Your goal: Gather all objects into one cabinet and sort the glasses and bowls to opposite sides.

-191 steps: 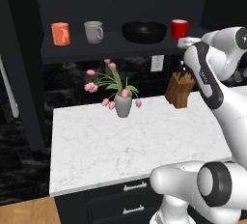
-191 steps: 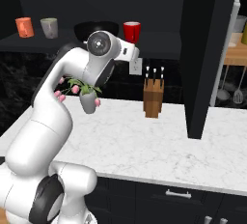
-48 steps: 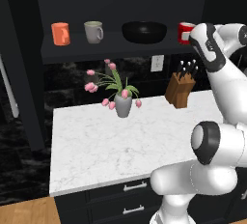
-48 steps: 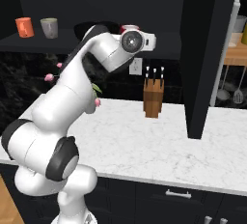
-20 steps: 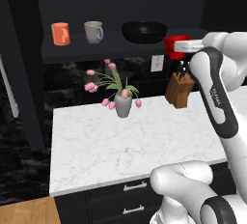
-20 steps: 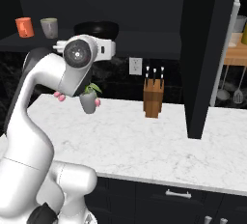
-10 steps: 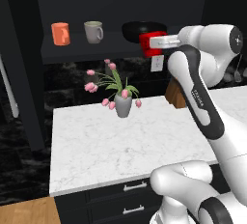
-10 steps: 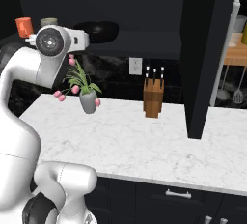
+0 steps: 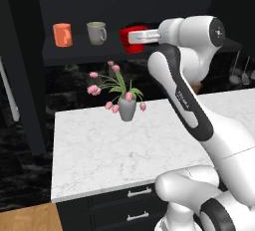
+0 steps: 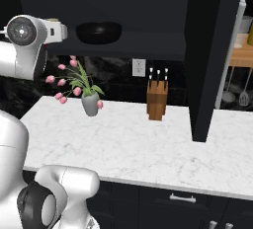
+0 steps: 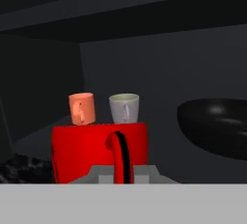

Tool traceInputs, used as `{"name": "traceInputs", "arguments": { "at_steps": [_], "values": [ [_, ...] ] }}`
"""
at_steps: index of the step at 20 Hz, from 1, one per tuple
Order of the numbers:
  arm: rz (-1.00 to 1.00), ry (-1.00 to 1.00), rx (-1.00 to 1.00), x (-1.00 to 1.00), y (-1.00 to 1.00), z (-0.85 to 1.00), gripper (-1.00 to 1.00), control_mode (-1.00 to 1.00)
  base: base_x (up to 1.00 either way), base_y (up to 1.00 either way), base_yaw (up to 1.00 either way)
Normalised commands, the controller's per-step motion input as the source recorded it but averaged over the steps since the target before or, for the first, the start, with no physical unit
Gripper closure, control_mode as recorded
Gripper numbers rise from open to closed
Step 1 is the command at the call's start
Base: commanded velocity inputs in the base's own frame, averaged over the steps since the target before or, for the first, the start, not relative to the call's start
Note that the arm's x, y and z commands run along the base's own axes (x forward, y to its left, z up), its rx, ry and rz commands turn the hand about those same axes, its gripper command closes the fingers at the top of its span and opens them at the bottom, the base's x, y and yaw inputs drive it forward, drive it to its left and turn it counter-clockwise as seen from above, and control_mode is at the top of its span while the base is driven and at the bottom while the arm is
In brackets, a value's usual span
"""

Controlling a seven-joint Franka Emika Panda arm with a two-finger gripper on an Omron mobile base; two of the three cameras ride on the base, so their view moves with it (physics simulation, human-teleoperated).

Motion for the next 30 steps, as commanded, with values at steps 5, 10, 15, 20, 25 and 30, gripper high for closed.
{"name": "traceInputs", "arguments": {
  "at_steps": [5, 10, 15, 20, 25, 30],
  "values": [
    [0.04, 0.00, 0.00, 0.00, 0.60, 0.02, 1.00, -1.00, 0.00, 0.00, 0.00],
    [0.02, -0.04, 0.00, 0.04, 0.22, -0.20, 1.00, -1.00, 0.00, 0.00, 0.00],
    [0.00, -0.09, 0.03, 0.21, 0.00, 0.00, 1.00, -1.00, 0.00, 0.00, 0.00],
    [0.00, -0.04, 0.01, 0.27, 0.04, -0.01, 1.00, -1.00, 0.00, 0.00, 0.00],
    [0.00, 0.00, 0.00, 0.27, 0.14, -0.04, 1.00, -1.00, 0.00, 0.00, 0.00],
    [0.00, 0.00, 0.00, 0.09, 0.04, -0.25, 1.00, -1.00, 0.00, 0.00, 0.00]
  ]
}}
